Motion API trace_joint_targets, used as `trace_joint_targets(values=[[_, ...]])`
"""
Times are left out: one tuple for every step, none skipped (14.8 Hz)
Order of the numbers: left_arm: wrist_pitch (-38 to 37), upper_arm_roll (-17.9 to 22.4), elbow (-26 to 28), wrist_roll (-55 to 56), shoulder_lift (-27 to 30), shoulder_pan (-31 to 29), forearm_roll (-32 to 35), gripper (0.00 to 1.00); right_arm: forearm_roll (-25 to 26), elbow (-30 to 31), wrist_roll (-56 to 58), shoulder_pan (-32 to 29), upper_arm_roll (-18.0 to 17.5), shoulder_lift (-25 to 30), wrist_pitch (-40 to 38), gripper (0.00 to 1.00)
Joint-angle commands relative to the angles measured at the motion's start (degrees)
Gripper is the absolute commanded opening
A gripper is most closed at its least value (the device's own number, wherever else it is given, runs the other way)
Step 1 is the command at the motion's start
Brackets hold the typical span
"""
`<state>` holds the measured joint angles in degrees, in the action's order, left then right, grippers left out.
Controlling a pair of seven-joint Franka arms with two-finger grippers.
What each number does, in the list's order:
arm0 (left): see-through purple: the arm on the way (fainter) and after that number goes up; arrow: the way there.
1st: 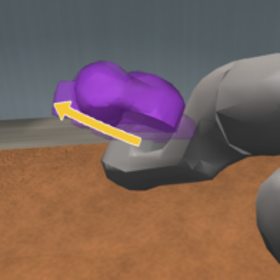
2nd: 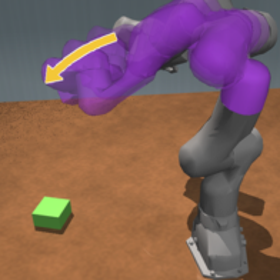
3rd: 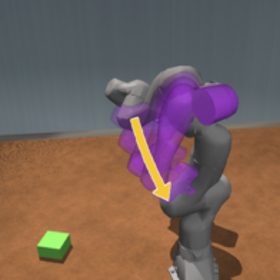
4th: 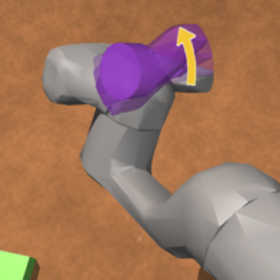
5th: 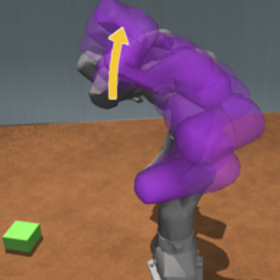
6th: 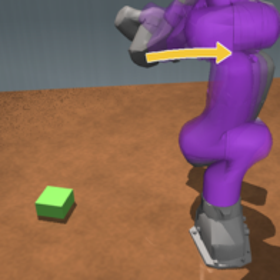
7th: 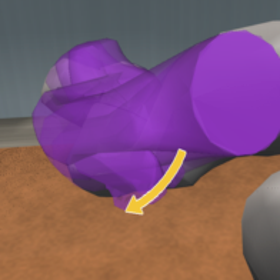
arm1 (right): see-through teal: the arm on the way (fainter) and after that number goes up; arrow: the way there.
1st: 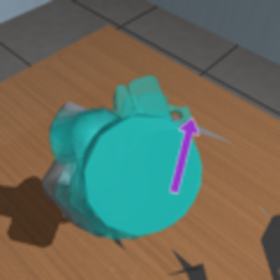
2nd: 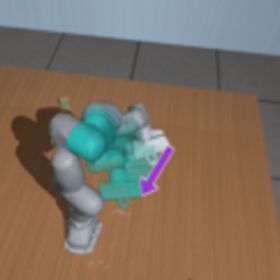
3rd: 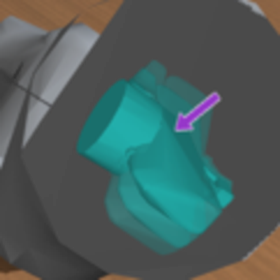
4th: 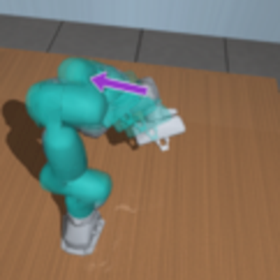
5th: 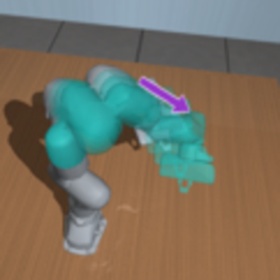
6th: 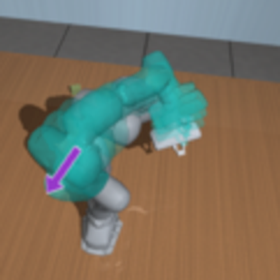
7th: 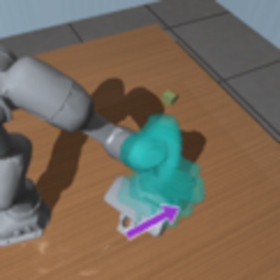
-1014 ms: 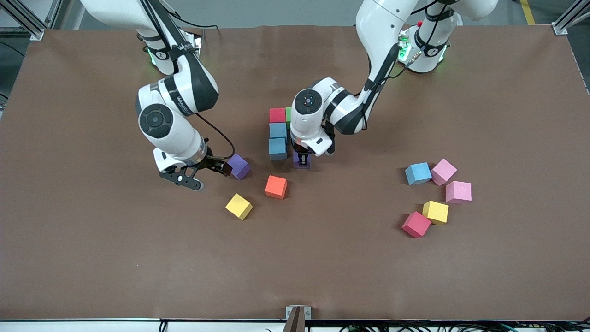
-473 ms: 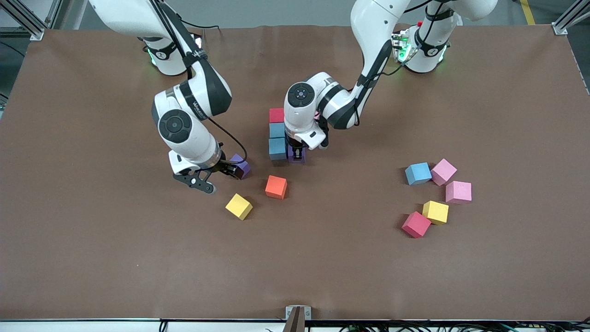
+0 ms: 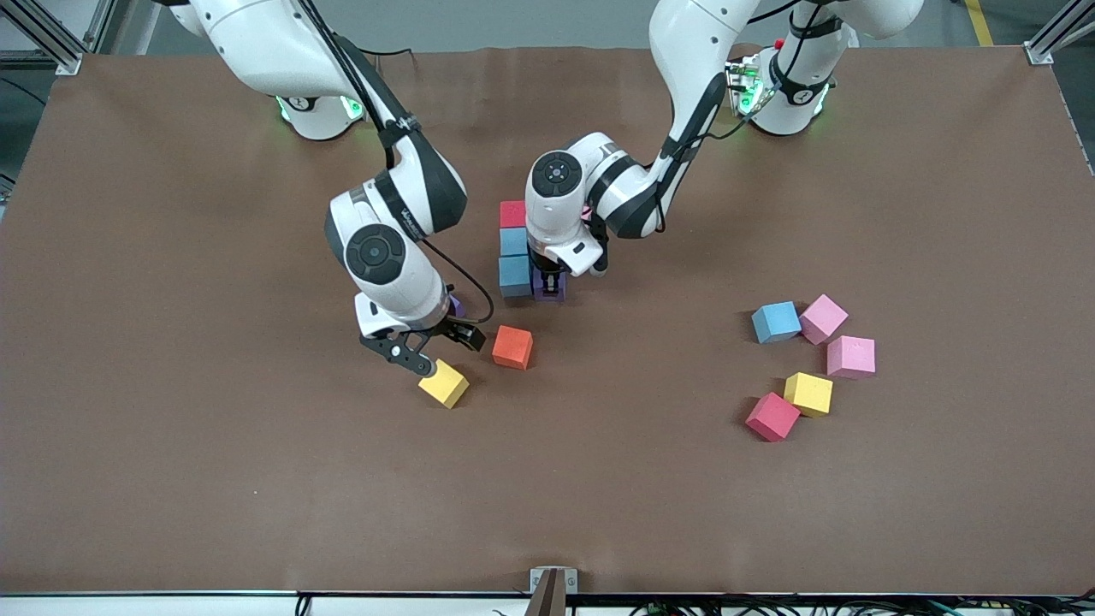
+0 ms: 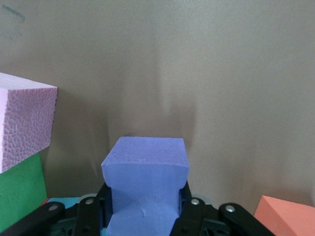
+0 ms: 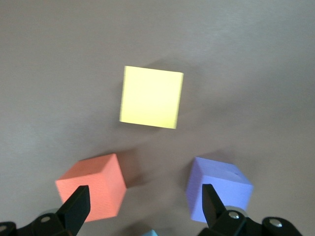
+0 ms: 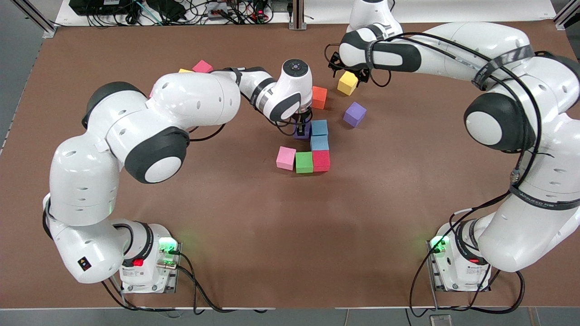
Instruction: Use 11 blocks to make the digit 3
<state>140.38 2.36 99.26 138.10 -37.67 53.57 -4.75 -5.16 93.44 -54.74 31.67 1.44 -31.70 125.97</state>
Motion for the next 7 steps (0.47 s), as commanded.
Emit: trace_joint_targets(values=[[0.60,0.19,-0.91,0.77,-1.97,1.36,-1.84,0.46,0.94,-6.76,-1.16,1.02,-0.03,-4.59,-1.16,1.00],[0.60,0.19,-0.91,0.77,-1.97,1.36,-1.92,0.46,1.11,-7.38,-1.07,1.20,-0.03,-5.12,-1.08,1.00],[0.60,0.19,-0.91,0.77,-1.97,1.45,-1.93,0.46,1.20,-7.74,-0.98,1.46,-0.03,-5.65,-0.99,1.00],[0.60,0.19,-1.00,0.77,-1.97,1.45,-1.93,0.46,1.38,-7.83,-0.81,1.64,-0.03,-5.83,-0.81,1.00],[0.60,0.19,-1.00,0.77,-2.06,1.45,-1.93,0.46,1.90,-8.44,-0.63,1.81,-0.03,-6.09,-0.81,1.00],[0.60,0.19,-1.09,0.77,-2.15,1.45,-1.93,0.47,2.51,-8.71,-0.63,2.34,-0.03,-6.18,-0.81,1.00],[0.60,0.19,-1.09,0.77,-2.15,1.45,-1.93,0.48,2.69,-8.80,-0.80,3.04,-0.03,-6.53,-0.73,1.00]])
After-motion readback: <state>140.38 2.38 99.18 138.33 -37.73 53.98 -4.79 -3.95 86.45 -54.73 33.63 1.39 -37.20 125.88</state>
